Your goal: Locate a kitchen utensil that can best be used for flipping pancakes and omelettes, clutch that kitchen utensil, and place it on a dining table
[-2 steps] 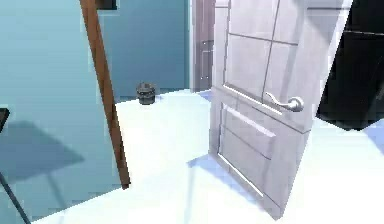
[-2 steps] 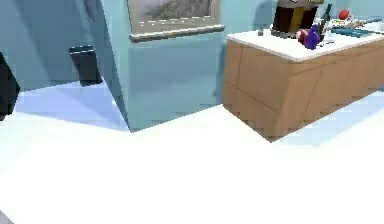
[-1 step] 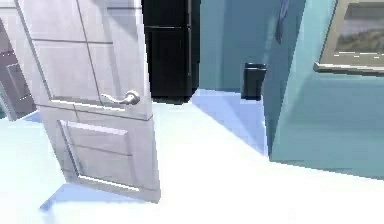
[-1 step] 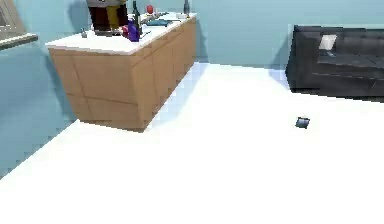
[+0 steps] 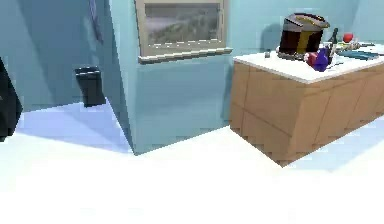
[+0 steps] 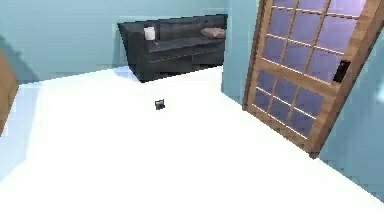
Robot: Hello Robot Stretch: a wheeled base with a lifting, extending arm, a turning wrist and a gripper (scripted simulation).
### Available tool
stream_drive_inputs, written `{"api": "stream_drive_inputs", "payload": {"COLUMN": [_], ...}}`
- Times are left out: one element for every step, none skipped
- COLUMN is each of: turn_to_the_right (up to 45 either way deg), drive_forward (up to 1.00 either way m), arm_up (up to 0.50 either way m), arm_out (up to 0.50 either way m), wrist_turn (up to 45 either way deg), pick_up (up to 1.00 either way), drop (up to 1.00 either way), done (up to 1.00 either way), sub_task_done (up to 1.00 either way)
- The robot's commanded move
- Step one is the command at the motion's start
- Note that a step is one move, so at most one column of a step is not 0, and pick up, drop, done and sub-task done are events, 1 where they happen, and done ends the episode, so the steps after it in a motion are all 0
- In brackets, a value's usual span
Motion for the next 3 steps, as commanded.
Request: {"api": "stream_drive_inputs", "payload": {"turn_to_the_right": [45.0, 0.0, 9.0], "drive_forward": [0.00, 1.00, 0.00], "arm_up": [0.00, 0.00, 0.00], "arm_out": [0.00, 0.00, 0.00], "wrist_turn": [0.0, 0.0, 0.0], "pick_up": [0.00, 0.00, 0.00], "drop": [0.00, 0.00, 0.00], "done": [0.00, 0.00, 0.00], "sub_task_done": [0.00, 0.00, 0.00]}}
